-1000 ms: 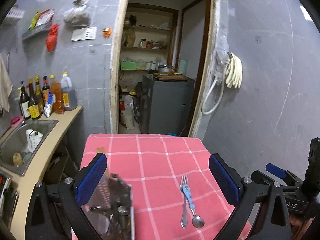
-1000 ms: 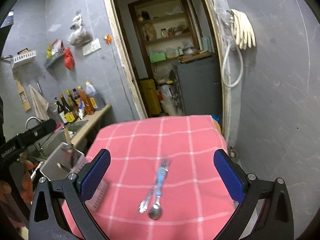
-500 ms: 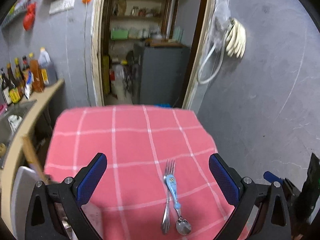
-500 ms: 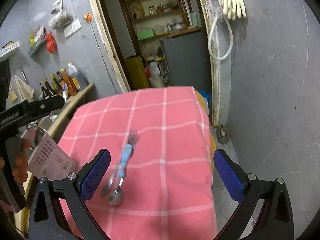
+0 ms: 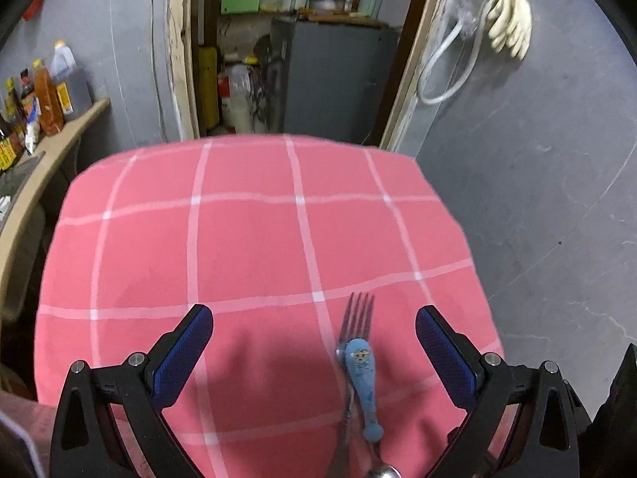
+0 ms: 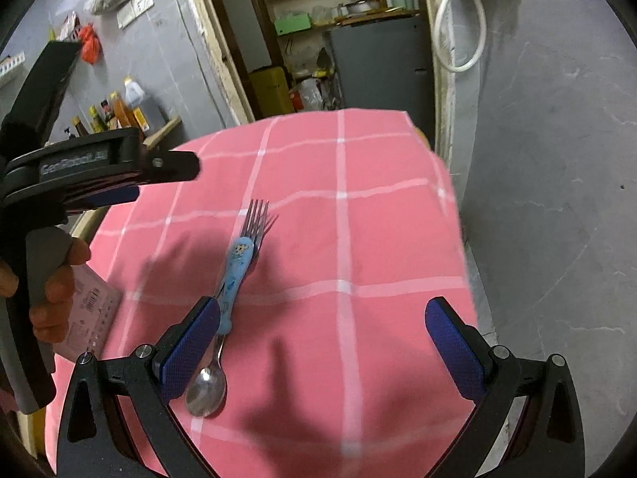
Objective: Organize utensils
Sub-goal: 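Move both open tools down to the fork and blue-handled spoon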
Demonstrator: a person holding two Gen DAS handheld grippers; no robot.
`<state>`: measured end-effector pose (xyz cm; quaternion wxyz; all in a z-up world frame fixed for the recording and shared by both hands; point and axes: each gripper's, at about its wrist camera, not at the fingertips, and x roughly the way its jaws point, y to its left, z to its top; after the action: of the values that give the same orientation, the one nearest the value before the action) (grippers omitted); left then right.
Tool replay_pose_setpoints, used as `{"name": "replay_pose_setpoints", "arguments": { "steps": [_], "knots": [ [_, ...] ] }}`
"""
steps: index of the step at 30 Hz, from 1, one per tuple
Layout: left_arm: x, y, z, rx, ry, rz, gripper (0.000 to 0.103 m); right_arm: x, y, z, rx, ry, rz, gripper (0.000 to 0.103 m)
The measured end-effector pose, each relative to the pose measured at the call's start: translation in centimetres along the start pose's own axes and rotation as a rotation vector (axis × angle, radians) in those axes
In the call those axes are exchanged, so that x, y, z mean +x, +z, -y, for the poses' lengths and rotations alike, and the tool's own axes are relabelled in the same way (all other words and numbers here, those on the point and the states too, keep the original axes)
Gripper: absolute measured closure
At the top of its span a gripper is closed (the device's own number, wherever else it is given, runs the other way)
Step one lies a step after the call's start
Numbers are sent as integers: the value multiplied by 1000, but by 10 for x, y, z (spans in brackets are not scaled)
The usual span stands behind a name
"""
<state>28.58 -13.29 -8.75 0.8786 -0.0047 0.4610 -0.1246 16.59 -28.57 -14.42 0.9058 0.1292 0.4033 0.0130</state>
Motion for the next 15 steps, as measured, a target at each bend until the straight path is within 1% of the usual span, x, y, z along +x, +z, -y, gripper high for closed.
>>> {"name": "replay_pose_setpoints", "arguments": {
  "steps": [8, 15],
  "knots": [
    [29, -5, -20, -72, -7, -81, 1, 30, 2, -22, -30, 7, -54, 2],
    [39, -8, -31, -117, -19, -101, 1, 49, 6, -40, -71, -8, -109, 2]
  ]
}}
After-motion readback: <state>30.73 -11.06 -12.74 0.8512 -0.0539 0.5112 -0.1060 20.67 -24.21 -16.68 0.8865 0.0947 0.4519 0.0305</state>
